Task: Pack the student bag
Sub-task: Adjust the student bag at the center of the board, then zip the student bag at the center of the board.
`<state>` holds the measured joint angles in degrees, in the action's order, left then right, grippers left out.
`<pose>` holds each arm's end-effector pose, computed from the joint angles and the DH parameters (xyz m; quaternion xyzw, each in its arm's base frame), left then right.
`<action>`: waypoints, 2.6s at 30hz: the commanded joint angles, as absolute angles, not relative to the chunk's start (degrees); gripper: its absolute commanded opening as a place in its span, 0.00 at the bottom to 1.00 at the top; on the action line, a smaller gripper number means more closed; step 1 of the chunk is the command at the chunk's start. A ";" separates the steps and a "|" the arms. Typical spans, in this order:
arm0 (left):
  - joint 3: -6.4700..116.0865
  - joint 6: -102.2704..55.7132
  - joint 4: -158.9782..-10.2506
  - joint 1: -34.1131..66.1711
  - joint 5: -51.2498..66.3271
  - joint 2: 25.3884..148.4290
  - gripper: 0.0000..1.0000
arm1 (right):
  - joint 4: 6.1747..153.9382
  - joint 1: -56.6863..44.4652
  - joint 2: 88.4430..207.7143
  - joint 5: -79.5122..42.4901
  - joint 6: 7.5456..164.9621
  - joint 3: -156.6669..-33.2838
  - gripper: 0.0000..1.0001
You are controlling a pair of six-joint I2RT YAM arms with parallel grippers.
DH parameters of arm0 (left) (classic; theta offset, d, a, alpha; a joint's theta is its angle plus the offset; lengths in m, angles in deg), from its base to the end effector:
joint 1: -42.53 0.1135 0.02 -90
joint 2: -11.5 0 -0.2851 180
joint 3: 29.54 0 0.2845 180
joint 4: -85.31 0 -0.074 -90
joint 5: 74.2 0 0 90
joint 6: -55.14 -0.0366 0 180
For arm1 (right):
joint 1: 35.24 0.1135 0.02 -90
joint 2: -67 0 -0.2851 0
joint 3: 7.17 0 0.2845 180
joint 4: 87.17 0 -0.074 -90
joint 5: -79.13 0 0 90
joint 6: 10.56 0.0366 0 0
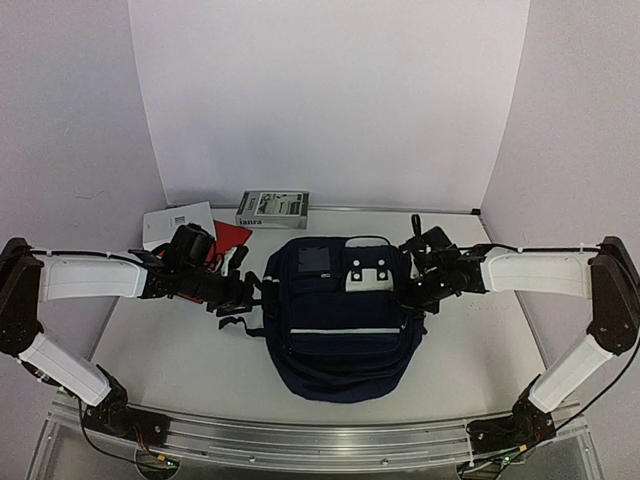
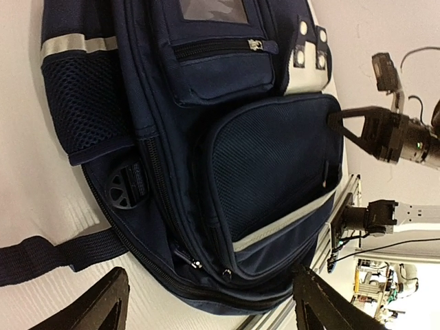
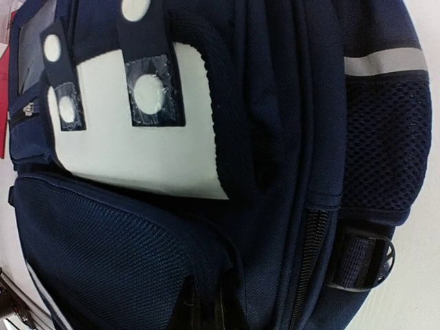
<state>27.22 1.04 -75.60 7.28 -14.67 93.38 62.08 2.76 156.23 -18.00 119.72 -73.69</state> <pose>0.2449 -0.1958 0.2014 0.0972 0.8894 -0.4153 0.1645 0.2685 0.2155 0.2001 -0.0006 0.9480 0.2433 0.2054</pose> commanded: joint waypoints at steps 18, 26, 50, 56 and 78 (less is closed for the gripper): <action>25.59 1.33 -84.21 7.37 -18.12 93.57 0.81 | 54.02 3.60 154.92 -2.16 107.14 -87.20 0.83; 25.83 2.56 -84.65 7.37 -16.66 93.76 0.82 | 53.49 20.05 164.38 2.90 114.91 -93.41 0.84; 23.26 2.97 -76.85 7.46 -8.81 84.69 0.87 | 41.89 27.91 190.62 24.33 121.85 -108.59 0.41; 24.17 -2.33 -79.39 7.39 -12.13 85.87 0.87 | 42.04 27.92 185.22 25.82 120.94 -109.77 0.01; 32.54 -20.39 -96.42 -3.06 -16.82 101.96 0.63 | 52.92 19.44 165.91 3.84 115.39 -103.72 0.00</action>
